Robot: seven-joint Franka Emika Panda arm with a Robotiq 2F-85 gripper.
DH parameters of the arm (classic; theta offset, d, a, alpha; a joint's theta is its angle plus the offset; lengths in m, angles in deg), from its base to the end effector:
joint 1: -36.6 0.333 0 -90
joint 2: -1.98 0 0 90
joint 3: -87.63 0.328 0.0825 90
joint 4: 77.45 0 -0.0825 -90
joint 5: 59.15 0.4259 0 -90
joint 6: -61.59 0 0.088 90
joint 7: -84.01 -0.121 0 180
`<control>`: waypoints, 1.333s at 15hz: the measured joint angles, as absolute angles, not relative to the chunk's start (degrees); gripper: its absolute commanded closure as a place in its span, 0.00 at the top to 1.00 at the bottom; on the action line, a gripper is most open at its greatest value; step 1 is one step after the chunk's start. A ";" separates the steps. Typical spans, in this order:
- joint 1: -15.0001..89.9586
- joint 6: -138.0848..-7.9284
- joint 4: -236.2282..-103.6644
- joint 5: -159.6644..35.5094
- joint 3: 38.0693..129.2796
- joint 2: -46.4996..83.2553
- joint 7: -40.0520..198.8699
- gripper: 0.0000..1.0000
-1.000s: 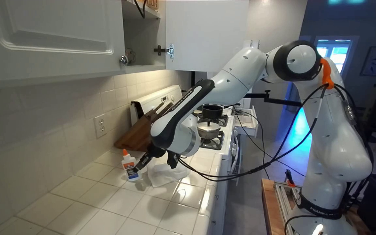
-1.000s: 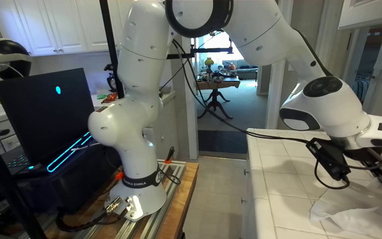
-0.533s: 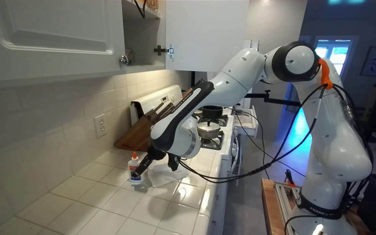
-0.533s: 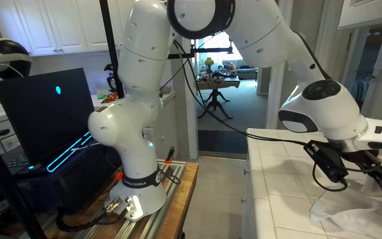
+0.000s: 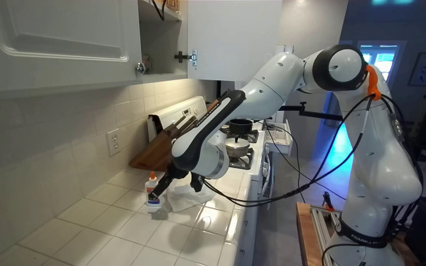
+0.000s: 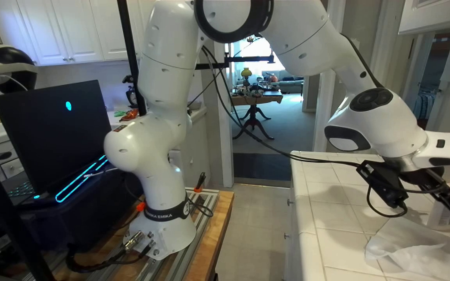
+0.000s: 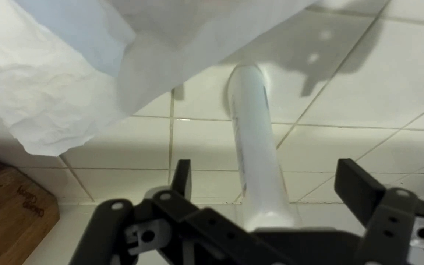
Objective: Pick up the bottle from the shelf and put it on the counter
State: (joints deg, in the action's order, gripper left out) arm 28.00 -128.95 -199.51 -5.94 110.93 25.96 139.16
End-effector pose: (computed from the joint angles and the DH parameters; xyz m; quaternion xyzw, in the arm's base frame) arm 0.6297 0.0676 0.2492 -0.9324 -0.0695 -0.3526 0.0391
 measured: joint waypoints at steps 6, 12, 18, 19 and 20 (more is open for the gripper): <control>35.17 -128.48 -207.54 -6.90 102.40 19.03 134.85 1.00; 43.78 -125.00 -214.52 -11.93 91.44 13.52 125.57 1.00; 41.92 -116.52 -216.95 -32.80 89.63 8.40 101.30 1.00; 41.54 -114.60 -216.95 -35.66 89.47 7.34 98.28 1.00; 41.25 -112.70 -216.97 -38.14 89.31 6.26 95.71 1.00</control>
